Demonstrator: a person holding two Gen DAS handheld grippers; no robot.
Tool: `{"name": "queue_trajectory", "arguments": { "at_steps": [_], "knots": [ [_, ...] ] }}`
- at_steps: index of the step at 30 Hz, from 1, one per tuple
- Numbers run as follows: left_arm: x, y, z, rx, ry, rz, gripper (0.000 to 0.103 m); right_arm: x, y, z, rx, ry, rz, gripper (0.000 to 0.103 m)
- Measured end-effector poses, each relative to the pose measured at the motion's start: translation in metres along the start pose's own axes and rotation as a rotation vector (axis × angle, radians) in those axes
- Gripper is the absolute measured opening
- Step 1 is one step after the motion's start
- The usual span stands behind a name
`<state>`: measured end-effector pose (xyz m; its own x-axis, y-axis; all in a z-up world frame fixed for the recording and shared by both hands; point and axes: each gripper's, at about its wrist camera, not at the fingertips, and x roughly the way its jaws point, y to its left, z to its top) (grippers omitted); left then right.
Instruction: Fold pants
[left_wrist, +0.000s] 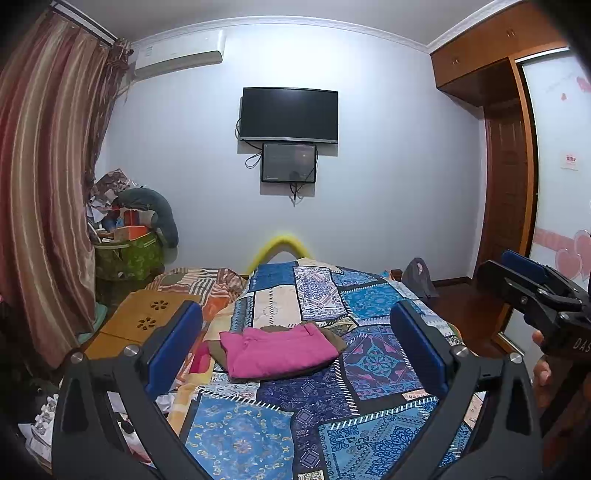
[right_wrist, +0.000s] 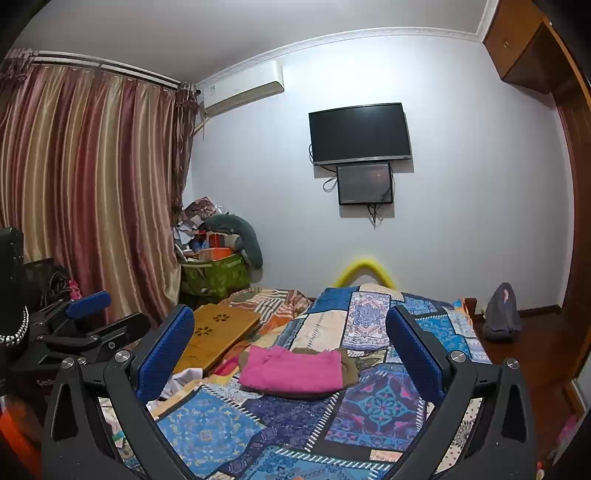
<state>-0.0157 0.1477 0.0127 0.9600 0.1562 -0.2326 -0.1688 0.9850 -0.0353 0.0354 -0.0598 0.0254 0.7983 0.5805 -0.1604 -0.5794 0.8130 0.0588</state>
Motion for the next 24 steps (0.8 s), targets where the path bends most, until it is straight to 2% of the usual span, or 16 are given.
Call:
{"name": "queue_trajectory", "arguments": {
  "at_steps": [24],
  "knots": [
    [-0.0008,-0.0006,0.0009,0.014,0.003,-0.029,0.103,0.0031,-0.004,-0.0027,0.018,0.009,-0.003,0.103]
  ]
}}
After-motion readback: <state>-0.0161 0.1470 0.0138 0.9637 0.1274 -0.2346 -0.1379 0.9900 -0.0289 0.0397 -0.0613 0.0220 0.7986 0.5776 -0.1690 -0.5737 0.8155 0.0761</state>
